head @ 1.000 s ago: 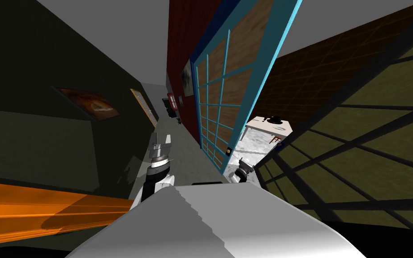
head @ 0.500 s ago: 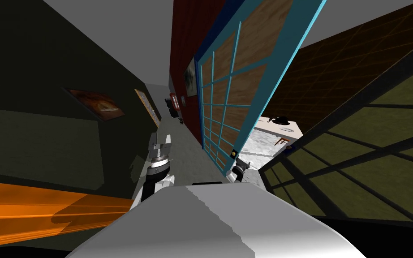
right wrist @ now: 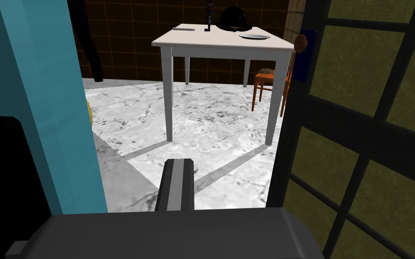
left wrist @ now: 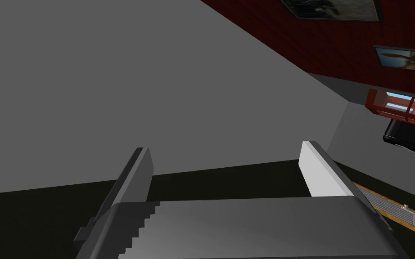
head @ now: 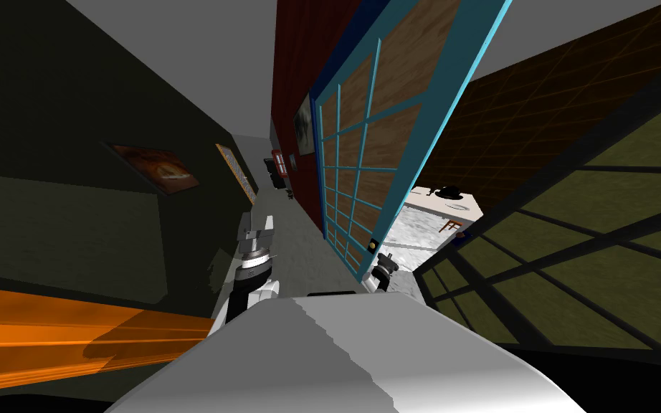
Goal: Push the door open
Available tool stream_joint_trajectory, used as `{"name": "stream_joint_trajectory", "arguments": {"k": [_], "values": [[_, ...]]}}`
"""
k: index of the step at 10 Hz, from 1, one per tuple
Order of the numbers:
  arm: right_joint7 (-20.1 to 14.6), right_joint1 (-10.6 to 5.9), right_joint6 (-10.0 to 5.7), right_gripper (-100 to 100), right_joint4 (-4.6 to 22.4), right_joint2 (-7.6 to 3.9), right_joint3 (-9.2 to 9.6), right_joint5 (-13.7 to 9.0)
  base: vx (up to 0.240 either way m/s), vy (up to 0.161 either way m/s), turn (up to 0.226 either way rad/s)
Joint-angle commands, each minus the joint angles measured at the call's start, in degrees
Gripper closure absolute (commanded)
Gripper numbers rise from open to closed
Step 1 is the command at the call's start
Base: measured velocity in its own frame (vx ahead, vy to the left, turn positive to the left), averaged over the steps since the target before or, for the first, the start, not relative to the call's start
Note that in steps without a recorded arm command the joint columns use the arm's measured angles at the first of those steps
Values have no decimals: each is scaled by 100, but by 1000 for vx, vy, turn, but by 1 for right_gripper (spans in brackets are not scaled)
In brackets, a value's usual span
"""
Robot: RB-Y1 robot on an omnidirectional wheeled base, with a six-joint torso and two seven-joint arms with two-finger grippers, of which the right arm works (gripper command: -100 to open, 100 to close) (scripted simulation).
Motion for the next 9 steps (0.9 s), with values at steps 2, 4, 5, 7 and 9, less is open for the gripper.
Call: {"name": "stream_joint_trajectory", "arguments": {"k": [2,4,5,7,9], "values": [[-8,29,1,-100,-6,-31,-8,-2,-54,-17,98],[-16,55,2,-100,-11,-59,-15,-4,-209,-68,114],[-18,63,3,-100,-13,-68,-18,-5,-183,-35,76],[-28,98,4,-100,-20,-105,-27,-8,-238,-12,144],[-38,132,5,-100,-27,-143,-37,-11,-237,-20,137]]}}
